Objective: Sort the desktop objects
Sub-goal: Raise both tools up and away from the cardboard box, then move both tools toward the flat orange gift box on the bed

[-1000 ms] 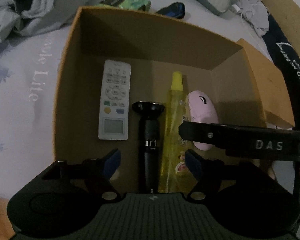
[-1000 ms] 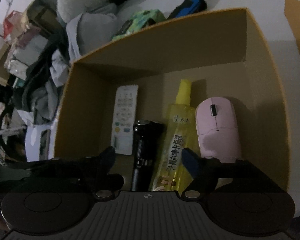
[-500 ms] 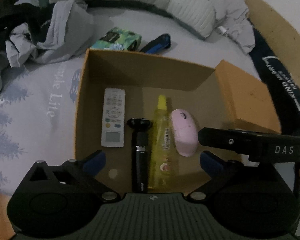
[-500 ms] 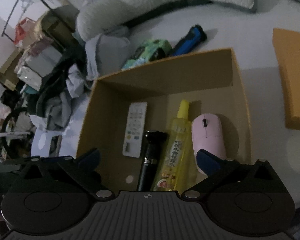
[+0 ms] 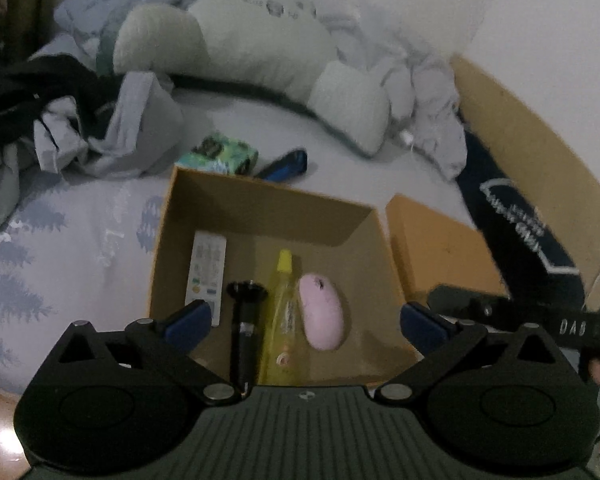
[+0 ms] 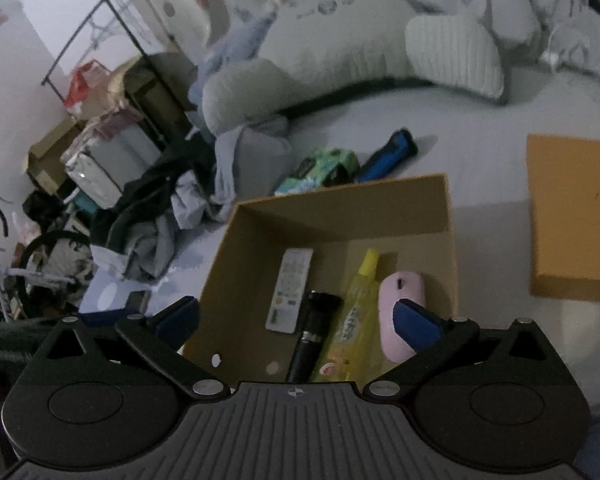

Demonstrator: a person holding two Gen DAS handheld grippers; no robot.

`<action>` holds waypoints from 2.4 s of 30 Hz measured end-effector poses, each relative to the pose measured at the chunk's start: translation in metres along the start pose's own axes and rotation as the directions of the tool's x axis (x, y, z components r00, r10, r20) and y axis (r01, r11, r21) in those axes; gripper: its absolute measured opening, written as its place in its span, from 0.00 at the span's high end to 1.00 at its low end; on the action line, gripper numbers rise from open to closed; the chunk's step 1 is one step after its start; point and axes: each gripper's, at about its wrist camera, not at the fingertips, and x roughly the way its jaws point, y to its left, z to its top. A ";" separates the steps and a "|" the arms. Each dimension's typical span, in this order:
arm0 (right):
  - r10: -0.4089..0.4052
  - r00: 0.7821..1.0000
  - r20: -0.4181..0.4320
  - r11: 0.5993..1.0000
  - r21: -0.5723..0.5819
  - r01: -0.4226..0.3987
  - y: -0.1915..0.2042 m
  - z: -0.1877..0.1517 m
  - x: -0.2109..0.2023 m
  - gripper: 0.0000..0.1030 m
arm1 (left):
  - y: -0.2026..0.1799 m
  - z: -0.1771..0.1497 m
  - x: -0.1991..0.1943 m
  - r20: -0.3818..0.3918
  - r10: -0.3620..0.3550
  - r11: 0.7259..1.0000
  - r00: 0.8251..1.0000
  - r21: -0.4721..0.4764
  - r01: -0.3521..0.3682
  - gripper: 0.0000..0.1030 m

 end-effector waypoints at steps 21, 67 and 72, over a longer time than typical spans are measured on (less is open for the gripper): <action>-0.028 0.963 0.268 0.981 -0.176 0.078 -0.051 -0.063 -0.081 0.00 | -0.042 -0.069 -0.048 0.478 -0.050 0.983 0.877 0.179 -0.042 0.00; -0.239 0.917 0.318 0.942 -0.152 0.298 -0.079 -0.102 -0.085 0.00 | -0.055 -0.094 -0.037 0.412 -0.009 0.987 0.911 0.149 -0.057 0.00; -0.246 0.914 0.322 0.940 -0.149 0.306 -0.075 -0.106 -0.089 0.00 | -0.059 -0.095 -0.037 0.409 -0.009 0.984 0.912 0.168 -0.065 0.00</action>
